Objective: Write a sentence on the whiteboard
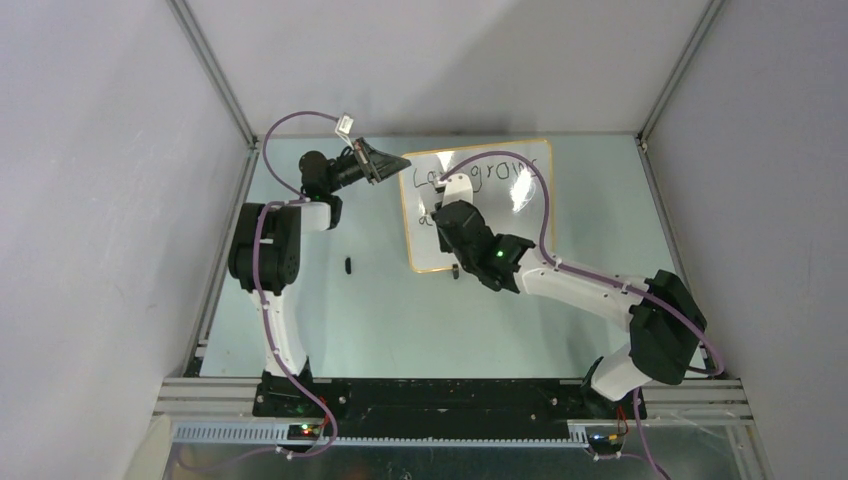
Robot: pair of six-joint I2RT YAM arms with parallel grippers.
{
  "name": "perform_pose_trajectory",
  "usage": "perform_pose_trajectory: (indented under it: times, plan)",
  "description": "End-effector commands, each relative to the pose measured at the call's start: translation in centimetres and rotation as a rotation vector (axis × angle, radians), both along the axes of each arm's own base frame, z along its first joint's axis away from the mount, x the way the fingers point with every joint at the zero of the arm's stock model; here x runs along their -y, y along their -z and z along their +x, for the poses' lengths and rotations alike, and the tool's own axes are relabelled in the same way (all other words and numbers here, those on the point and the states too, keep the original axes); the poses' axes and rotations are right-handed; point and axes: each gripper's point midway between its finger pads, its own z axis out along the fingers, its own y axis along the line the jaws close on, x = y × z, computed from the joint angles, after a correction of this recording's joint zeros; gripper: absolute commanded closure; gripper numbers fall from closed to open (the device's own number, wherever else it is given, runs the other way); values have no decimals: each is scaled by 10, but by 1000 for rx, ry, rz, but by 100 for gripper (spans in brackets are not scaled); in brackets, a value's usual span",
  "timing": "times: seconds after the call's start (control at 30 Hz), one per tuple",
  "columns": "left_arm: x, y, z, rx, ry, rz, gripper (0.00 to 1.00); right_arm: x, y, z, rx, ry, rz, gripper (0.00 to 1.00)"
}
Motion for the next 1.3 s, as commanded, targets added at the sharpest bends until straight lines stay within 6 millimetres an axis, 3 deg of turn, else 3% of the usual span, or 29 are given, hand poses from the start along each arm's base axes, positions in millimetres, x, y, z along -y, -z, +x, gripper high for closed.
perform_pose_trajectory:
  times: [0.0,1.27]
  plan:
    - [8,-21,-13,78,29,9,100,-4,-8,9,25,19,24,100]
    - [8,-21,-13,78,30,8,100,1,4,28,-3,65,-25,100]
